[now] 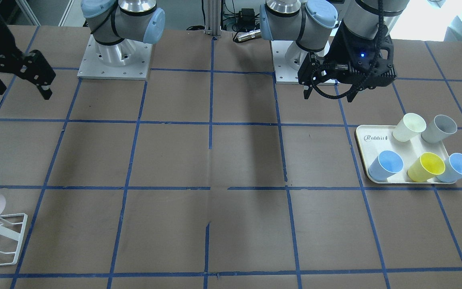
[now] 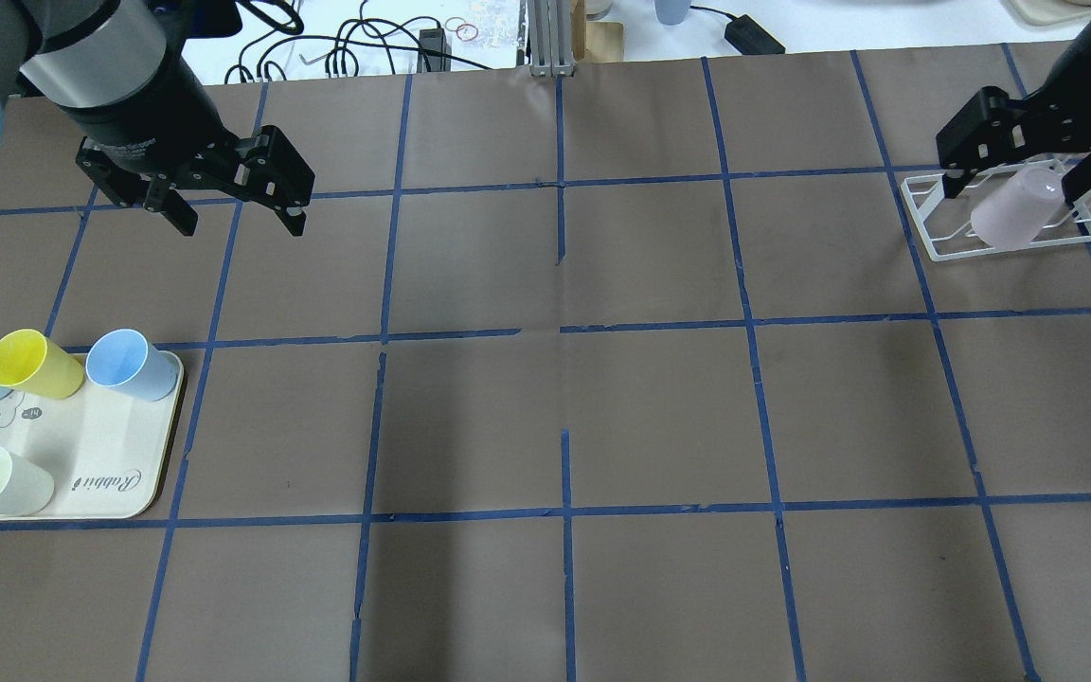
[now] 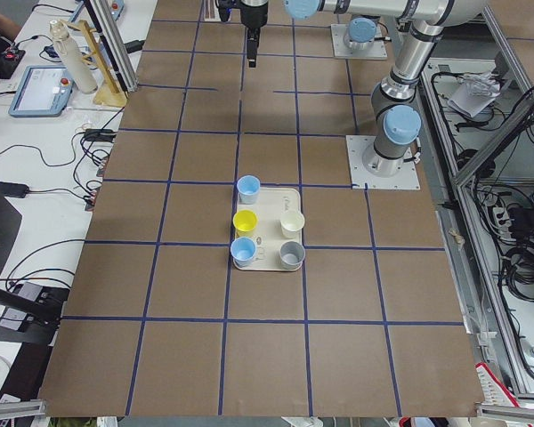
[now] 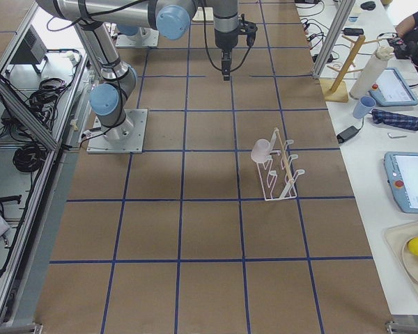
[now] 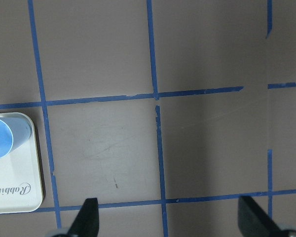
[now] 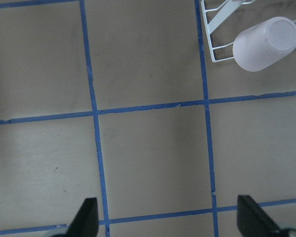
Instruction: Transfer IKEA cup to right arm and place on rack
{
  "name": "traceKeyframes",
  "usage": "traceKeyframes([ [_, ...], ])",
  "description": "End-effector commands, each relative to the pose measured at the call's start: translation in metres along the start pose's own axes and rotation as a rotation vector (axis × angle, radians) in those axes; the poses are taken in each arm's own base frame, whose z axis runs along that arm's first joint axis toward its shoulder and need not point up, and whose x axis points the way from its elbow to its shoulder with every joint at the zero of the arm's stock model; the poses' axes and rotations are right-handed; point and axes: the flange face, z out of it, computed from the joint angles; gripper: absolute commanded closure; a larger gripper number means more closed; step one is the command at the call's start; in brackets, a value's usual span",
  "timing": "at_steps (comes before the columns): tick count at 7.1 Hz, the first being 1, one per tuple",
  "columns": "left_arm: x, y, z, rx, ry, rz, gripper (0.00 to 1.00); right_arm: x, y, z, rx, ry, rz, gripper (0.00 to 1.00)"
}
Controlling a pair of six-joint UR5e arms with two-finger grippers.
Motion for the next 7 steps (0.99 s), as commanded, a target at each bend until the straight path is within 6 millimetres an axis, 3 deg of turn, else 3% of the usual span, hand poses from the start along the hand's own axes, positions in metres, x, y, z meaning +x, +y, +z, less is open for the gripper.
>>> traceKeyframes([
  [1,0.0,0.001,0.001,-0.001,0.001,0.0,0.0,-0.066,0.024,-0.007,-0.01,-0.001,-0.134,0.0],
  [2,-0.001,0.0,0.0,0.0,0.001,-0.002,0.0,-0.086,0.036,-0.004,-0.057,-0.017,-0.15,0.0],
  [4,-0.001,0.0,0.001,-0.003,-0.001,-0.002,0.0,-0.099,0.043,0.0,-0.103,-0.124,-0.055,0.0],
  [7,-0.001,0.0,0.001,-0.001,0.001,-0.002,0.0,-0.095,0.055,0.021,-0.137,-0.104,-0.036,0.0],
])
